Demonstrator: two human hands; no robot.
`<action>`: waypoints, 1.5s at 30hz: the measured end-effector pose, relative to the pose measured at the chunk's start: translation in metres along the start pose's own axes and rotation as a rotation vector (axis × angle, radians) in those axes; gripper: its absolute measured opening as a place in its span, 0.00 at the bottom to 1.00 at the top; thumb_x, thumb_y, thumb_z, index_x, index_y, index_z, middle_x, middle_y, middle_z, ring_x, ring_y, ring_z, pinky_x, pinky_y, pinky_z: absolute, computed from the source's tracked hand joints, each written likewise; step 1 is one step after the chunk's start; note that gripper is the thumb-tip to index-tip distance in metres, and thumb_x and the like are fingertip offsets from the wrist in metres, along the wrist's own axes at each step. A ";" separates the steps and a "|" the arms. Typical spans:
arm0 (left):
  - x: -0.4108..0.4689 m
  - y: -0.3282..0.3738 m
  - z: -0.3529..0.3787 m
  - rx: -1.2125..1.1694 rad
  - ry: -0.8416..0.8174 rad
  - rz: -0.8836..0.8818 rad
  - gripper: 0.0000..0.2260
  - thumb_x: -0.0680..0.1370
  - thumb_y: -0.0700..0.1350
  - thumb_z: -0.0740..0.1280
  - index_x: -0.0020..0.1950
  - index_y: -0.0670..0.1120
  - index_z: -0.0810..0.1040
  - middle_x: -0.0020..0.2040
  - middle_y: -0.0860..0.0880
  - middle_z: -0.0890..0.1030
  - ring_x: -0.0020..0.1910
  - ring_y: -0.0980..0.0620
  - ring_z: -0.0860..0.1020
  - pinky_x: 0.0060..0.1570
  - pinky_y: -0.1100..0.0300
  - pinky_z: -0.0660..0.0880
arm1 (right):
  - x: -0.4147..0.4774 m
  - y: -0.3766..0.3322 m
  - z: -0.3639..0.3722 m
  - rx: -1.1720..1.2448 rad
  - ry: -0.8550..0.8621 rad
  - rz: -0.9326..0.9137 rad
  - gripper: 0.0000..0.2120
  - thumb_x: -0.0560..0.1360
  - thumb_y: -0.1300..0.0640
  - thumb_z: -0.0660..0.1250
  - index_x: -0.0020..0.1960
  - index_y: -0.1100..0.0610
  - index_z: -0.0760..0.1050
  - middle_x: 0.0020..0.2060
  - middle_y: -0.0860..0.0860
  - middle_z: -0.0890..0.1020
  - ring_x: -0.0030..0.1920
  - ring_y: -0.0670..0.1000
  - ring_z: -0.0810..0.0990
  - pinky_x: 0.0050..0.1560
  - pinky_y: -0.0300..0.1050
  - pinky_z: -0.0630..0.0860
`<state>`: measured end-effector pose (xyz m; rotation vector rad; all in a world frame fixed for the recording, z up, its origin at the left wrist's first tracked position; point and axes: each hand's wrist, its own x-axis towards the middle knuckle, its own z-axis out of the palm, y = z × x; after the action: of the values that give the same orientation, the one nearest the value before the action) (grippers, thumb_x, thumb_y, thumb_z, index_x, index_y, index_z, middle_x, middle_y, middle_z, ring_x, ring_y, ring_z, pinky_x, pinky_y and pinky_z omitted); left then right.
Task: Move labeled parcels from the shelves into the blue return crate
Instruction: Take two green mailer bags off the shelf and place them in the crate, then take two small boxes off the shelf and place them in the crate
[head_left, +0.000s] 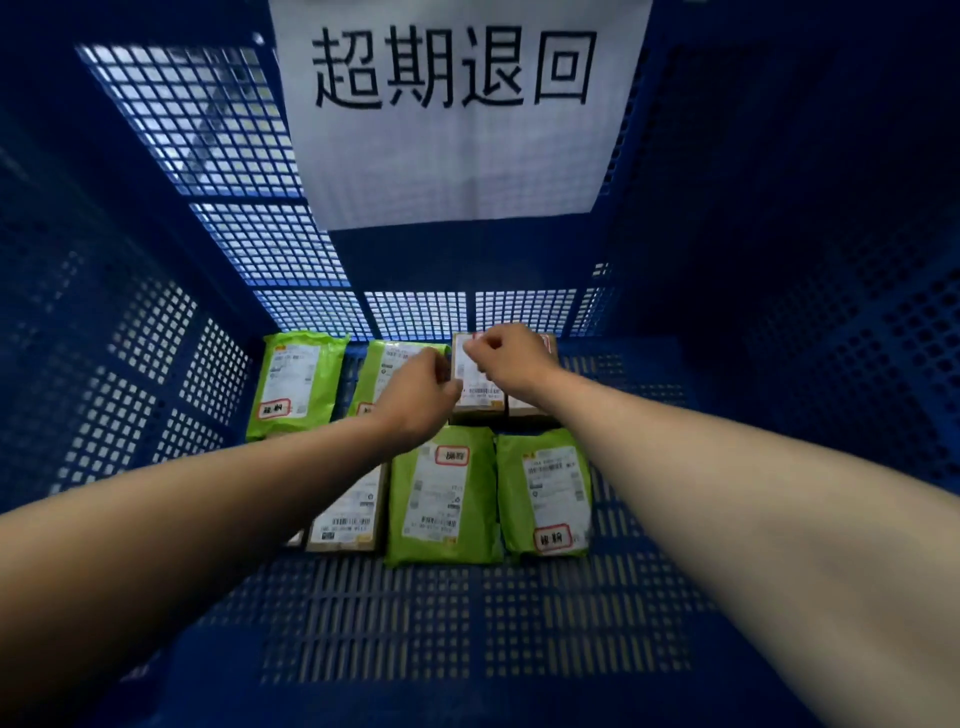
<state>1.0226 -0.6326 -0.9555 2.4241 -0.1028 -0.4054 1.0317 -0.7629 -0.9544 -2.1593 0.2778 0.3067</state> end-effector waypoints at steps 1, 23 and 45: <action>0.001 0.006 -0.010 -0.028 0.042 0.041 0.11 0.78 0.43 0.64 0.58 0.40 0.74 0.54 0.43 0.79 0.49 0.46 0.76 0.50 0.55 0.73 | 0.002 -0.011 -0.005 0.027 0.032 -0.026 0.17 0.77 0.51 0.62 0.36 0.62 0.74 0.36 0.60 0.80 0.36 0.53 0.74 0.41 0.47 0.71; -0.156 0.311 -0.380 -0.404 0.362 0.451 0.03 0.78 0.42 0.64 0.49 0.48 0.76 0.43 0.57 0.79 0.45 0.60 0.78 0.49 0.68 0.75 | -0.189 -0.390 -0.270 0.431 0.166 -0.406 0.11 0.79 0.57 0.62 0.51 0.64 0.77 0.39 0.53 0.81 0.41 0.48 0.81 0.45 0.39 0.79; -0.393 0.456 -0.708 -0.454 0.835 0.630 0.05 0.79 0.46 0.62 0.47 0.51 0.78 0.42 0.54 0.80 0.44 0.58 0.78 0.48 0.63 0.73 | -0.399 -0.761 -0.378 0.537 -0.057 -1.011 0.07 0.78 0.55 0.62 0.51 0.57 0.77 0.42 0.53 0.83 0.43 0.50 0.83 0.47 0.41 0.80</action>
<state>0.8866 -0.4847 -0.0481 1.8033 -0.3433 0.7774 0.9345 -0.6124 -0.0326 -1.5125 -0.6875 -0.2660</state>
